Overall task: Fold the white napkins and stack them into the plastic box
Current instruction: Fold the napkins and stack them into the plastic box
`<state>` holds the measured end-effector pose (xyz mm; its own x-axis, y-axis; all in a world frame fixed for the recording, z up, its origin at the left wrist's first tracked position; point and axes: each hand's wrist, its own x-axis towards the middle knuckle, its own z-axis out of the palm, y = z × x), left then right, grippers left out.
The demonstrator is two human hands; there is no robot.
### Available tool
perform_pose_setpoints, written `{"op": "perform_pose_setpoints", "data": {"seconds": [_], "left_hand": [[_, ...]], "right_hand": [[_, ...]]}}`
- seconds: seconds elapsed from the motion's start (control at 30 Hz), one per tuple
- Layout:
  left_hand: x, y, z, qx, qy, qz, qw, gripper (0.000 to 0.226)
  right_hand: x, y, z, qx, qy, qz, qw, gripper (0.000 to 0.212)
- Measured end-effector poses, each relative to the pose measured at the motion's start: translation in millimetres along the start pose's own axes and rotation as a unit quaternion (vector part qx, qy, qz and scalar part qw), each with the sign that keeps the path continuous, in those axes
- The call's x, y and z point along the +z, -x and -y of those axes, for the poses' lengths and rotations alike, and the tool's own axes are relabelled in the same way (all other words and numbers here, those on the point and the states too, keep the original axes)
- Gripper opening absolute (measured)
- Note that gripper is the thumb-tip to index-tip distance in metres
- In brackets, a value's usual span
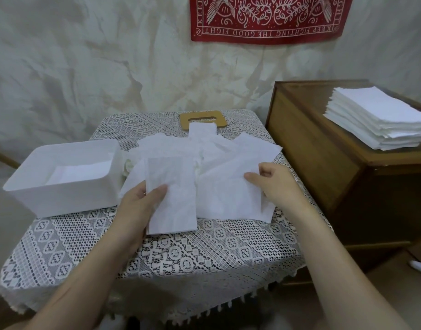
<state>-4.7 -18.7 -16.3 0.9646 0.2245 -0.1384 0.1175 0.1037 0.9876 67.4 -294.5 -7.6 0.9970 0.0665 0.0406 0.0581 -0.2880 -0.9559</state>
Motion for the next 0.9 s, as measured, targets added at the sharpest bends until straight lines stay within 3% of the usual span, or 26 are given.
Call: {"op": "perform_pose_setpoints", "data": {"seconds": [0.1,0.2,0.27,0.33,0.5,0.73,0.9], "left_hand": [[0,0,-1,0.003,0.002,0.004,1.0,0.016],[1,1,0,0.007,0.004,0.003,1.0,0.016],[1,0,1,0.006,0.0,0.0,1.0,0.015],[1,0,1,0.004,0.0,-0.001,1.0,0.014],[0,0,2,0.004,-0.002,0.004,1.0,0.016],[1,1,-1,0.014,0.012,-0.009,1.0,0.015],[-7,-2,-6,0.031,0.014,-0.029,0.999,0.014]], "right_hand": [[-4,4,4,-0.021,-0.087,0.01,0.996,0.044],[-7,6,0,-0.032,-0.021,-0.034,0.999,0.033],[-8,7,-4,-0.033,0.04,-0.076,0.996,0.04],[-8,7,-5,-0.029,0.02,-0.07,0.997,0.04],[-7,7,-6,-0.032,-0.006,-0.063,0.997,0.066],[2,16,24,-0.045,-0.136,-0.001,0.99,0.023],[15,19,43,-0.015,-0.265,0.065,0.962,0.03]]}}
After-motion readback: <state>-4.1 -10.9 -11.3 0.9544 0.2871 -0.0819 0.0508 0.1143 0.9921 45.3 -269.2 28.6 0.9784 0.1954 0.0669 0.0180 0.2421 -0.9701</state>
